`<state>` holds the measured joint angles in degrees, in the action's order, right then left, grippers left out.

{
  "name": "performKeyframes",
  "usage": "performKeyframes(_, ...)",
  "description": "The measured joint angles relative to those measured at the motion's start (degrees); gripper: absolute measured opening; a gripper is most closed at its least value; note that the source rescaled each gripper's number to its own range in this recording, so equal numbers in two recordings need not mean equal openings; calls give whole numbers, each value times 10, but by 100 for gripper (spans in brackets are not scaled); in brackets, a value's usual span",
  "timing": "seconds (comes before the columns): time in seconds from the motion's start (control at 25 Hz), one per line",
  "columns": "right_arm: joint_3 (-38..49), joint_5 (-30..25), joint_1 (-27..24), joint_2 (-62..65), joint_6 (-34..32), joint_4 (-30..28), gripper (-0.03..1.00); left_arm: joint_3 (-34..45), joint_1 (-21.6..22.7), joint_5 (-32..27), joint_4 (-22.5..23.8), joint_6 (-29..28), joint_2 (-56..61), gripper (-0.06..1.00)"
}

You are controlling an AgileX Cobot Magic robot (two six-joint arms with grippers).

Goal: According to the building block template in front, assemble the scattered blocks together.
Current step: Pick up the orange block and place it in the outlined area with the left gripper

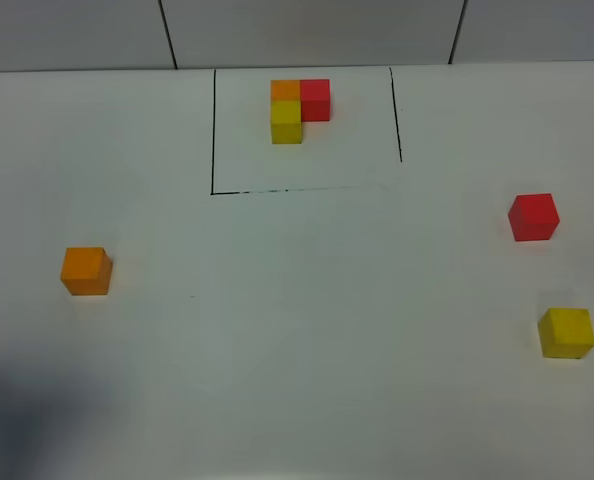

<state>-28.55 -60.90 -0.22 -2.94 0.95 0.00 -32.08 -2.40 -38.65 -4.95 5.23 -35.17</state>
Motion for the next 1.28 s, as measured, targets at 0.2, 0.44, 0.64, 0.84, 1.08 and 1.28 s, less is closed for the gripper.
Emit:
performKeyframes(0.2,0,0,0,0,0,0,77,-77,0,2,-15,0,-218,98)
performKeyframes(0.44,0,0,0,0,0,0,77,-179,0,-27,-29,-8,-420,98)
performKeyframes(0.64,0,0,0,0,0,0,77,-232,-21,-30,-25,-20,-541,98)
performKeyframes(0.84,0,0,0,0,0,0,77,-263,-49,-26,10,-78,-626,98)
performKeyframes(1.08,0,0,0,0,0,0,77,-269,-49,-13,28,-89,-674,98)
performKeyframes(1.28,0,0,0,0,0,0,77,-271,-49,11,29,-89,-709,98)
